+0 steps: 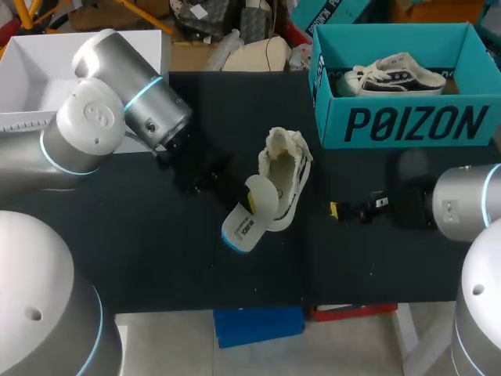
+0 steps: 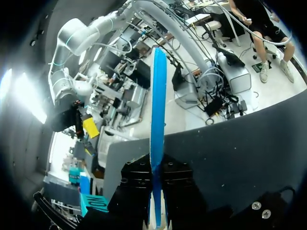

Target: Take the shoe out of the shoebox, open the shoe tongue, remove and reinsert the insole, then place the shoe into the shoebox

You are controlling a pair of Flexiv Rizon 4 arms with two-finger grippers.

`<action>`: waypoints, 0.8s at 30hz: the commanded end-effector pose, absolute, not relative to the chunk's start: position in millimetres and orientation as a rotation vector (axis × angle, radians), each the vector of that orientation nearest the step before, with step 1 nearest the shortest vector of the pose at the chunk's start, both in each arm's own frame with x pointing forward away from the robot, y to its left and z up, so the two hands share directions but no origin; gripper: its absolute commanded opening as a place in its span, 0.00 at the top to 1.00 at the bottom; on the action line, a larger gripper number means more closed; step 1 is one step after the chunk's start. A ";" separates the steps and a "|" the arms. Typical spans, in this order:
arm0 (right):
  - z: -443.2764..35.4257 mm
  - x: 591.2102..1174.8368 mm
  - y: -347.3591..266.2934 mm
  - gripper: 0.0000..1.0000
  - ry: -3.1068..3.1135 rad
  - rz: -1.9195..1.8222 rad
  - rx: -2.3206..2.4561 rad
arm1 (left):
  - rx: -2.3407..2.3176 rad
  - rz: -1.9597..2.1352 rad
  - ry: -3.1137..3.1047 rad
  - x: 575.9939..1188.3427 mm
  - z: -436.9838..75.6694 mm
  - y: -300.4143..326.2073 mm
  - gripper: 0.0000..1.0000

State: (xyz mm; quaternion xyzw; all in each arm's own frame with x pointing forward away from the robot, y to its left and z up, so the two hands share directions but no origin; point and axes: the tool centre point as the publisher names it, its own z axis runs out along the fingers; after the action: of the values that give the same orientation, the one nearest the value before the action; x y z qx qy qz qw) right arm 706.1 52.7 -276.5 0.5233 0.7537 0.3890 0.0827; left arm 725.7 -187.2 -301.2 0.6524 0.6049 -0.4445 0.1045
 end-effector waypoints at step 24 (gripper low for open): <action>-275.5 704.7 49.0 0.00 2.257 1.172 1.561 | 2.008 -1.304 1.872 775.4 -352.6 -217.0 1.00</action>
State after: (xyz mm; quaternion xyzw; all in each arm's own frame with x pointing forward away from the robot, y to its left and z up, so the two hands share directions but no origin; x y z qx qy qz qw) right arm 704.8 52.6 -276.7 0.5232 0.7529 0.3903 0.0841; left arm 770.2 -210.5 -344.6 0.6606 0.6178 -0.4235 0.0496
